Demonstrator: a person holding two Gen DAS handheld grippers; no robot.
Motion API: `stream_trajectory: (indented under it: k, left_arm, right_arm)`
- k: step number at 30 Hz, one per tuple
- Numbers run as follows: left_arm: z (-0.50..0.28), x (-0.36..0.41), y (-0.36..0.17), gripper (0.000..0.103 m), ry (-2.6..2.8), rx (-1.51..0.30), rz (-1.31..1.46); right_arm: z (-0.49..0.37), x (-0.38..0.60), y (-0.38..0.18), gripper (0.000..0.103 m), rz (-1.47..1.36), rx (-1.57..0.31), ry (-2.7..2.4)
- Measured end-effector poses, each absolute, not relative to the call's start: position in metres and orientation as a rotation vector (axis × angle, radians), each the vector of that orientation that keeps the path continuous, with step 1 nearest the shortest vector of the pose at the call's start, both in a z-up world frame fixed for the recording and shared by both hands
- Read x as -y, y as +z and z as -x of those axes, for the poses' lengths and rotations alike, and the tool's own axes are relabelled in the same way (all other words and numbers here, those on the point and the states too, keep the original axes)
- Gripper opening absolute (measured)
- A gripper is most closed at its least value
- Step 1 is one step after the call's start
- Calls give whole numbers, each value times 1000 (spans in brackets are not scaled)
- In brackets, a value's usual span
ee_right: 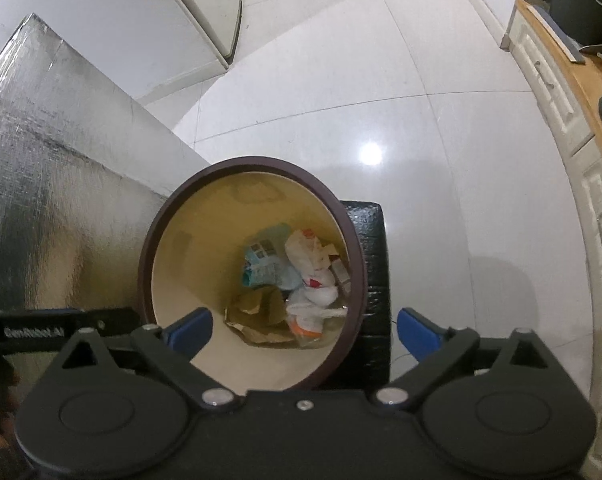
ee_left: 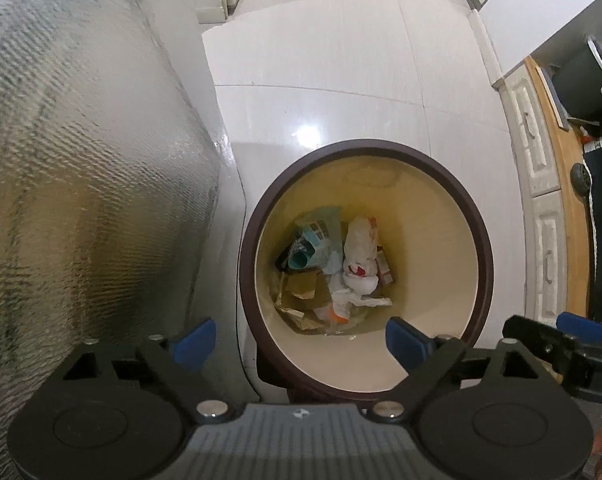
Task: Collect trash
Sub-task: 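Open the right tool over the bin while the left tool releases the cardboard, then raise both empty tools from the bin back over the table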
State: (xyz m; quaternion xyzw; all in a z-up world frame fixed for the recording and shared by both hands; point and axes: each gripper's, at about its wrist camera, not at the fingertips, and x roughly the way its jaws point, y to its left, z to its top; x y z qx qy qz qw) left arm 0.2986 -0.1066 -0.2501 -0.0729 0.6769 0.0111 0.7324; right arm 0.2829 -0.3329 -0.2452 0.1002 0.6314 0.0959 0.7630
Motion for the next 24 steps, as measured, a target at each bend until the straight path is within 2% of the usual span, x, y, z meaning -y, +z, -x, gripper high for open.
stream_trajectory:
  k: [5, 24]
  left_arm:
    - [-292, 105, -240, 103, 22, -1466, 167]
    - [-261, 105, -194, 103, 1, -1380, 173]
  right_arm:
    - [-278, 337, -237, 103, -192, -1367, 204]
    - [-252, 350, -202, 103, -157, -1311, 187]
